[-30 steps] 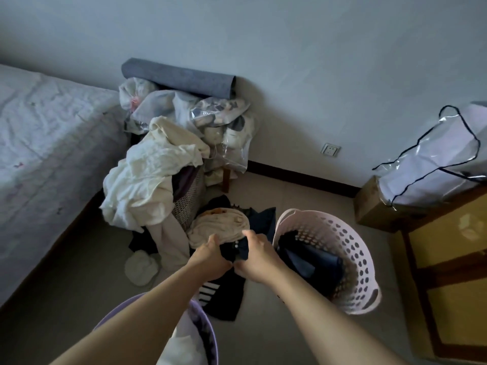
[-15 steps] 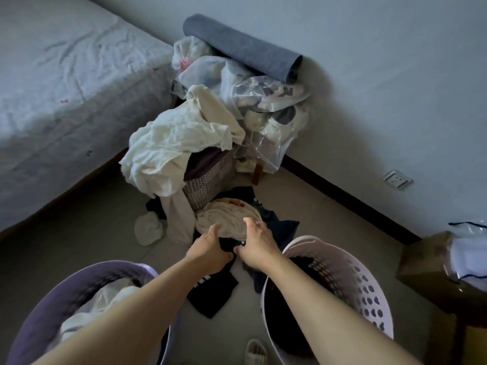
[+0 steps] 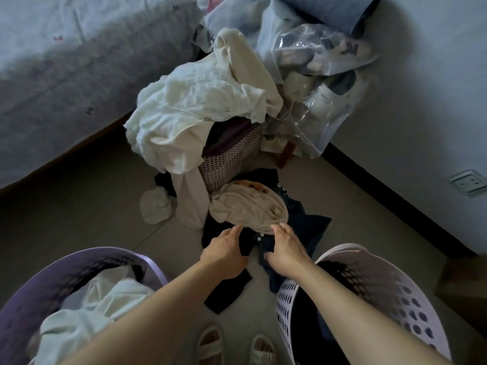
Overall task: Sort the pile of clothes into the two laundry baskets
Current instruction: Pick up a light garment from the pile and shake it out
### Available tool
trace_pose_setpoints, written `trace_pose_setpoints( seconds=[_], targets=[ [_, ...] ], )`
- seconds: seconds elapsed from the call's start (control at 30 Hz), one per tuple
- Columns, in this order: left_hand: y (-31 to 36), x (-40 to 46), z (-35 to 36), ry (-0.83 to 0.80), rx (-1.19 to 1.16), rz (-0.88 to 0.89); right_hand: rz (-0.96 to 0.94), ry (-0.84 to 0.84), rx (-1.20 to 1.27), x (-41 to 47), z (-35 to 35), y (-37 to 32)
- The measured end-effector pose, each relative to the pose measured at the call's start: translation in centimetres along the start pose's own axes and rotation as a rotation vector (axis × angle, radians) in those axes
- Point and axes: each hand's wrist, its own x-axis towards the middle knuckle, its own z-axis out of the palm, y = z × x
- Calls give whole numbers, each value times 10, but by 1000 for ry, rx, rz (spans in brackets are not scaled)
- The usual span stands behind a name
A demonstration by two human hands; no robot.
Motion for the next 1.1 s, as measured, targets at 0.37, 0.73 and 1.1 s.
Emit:
trace_pose_setpoints(
  seconds=[0.37, 0.73, 1.1],
  targets=[
    [-27, 159, 89, -59, 42, 28, 39, -29, -103, 152, 78, 61],
    [-50, 290, 171, -124, 180, 28, 94, -147, -183, 282, 134, 133],
    [-72, 312, 184, -126, 194, 12, 127, -90, -176, 319, 150, 141]
  ],
)
